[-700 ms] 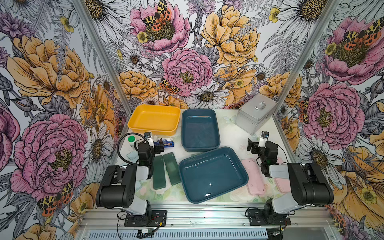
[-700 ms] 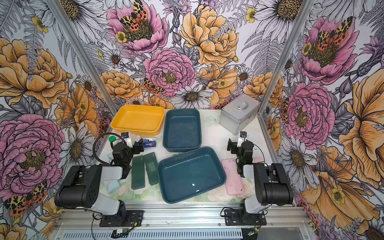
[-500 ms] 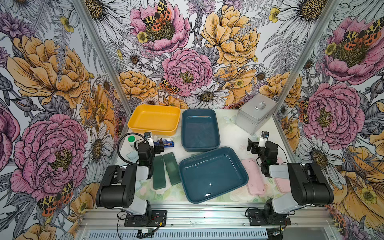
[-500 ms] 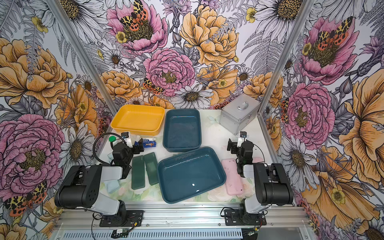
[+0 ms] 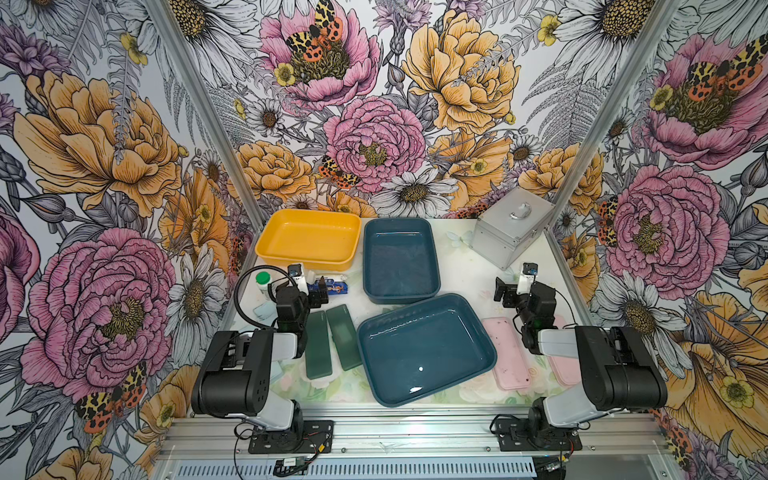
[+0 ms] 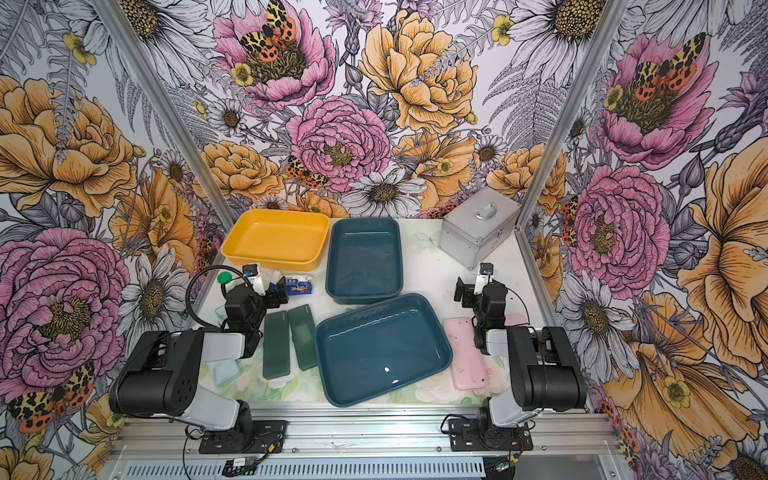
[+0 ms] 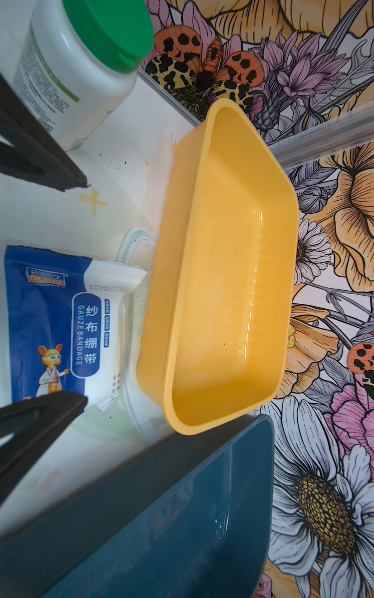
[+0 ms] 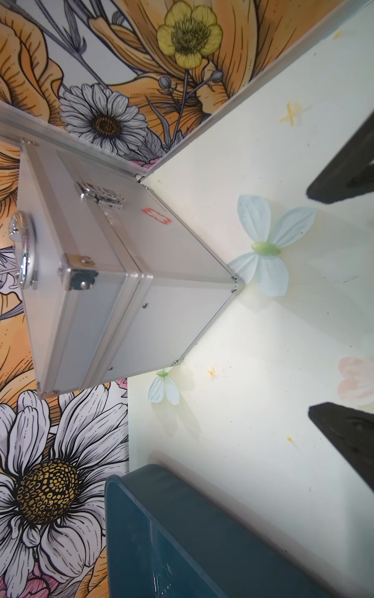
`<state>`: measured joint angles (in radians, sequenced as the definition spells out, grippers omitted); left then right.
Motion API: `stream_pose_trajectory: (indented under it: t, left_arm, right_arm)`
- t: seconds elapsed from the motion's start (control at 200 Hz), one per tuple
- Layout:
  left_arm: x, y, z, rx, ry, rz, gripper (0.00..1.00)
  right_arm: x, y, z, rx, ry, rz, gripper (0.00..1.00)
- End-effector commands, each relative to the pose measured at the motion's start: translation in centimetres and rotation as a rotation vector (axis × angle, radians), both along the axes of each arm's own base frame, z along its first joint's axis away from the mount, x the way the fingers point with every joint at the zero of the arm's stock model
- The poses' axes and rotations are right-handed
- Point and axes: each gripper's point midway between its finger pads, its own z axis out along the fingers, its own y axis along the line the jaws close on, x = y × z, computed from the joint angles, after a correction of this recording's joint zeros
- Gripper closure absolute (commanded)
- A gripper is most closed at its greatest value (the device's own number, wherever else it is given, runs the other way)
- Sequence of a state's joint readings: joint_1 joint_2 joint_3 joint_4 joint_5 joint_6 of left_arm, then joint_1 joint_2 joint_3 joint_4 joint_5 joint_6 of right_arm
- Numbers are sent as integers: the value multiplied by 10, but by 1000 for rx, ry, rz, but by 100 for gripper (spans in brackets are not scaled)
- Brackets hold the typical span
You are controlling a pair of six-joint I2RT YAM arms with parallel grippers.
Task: Place the pencil cases by color into the storage box
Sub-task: Adjust the distractor at the corner of the board.
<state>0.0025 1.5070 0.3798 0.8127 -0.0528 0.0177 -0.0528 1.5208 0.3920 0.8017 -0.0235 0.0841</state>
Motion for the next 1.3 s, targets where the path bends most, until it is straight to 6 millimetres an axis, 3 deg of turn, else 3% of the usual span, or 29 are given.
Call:
stream_pose_trajectory:
  t: [0.0,0.395,0.51,0.63,0.72,0.911,1.076,1.296]
  left_arm:
    - [8,3,8,-12,-24,-9,1]
    - [9,4,14,21,-31,37,1]
    - [22,21,30,24,101,128,1]
    - [22,2,51,68,79,58,1]
    - [17,1,76,45,37,83,1]
    - [-2,-17,145,-22,-12,76,1]
    - [-26,-47,187,-92,72,20,1]
    - [-62,-84,225,-244,97,-135,1]
  right_arm:
    - [6,1,7,-8,-20,6,1]
    - [7,0,9,-16,-16,-6,1]
    - [18,-5,22,-11,88,-36,1]
    - [27,-4,49,22,117,-42,1]
    - [22,-5,73,71,92,-71,1]
    - [-12,13,111,157,145,-66,1]
    - [-60,37,130,176,231,-32,1]
    - [-130,22,133,208,451,-175,1]
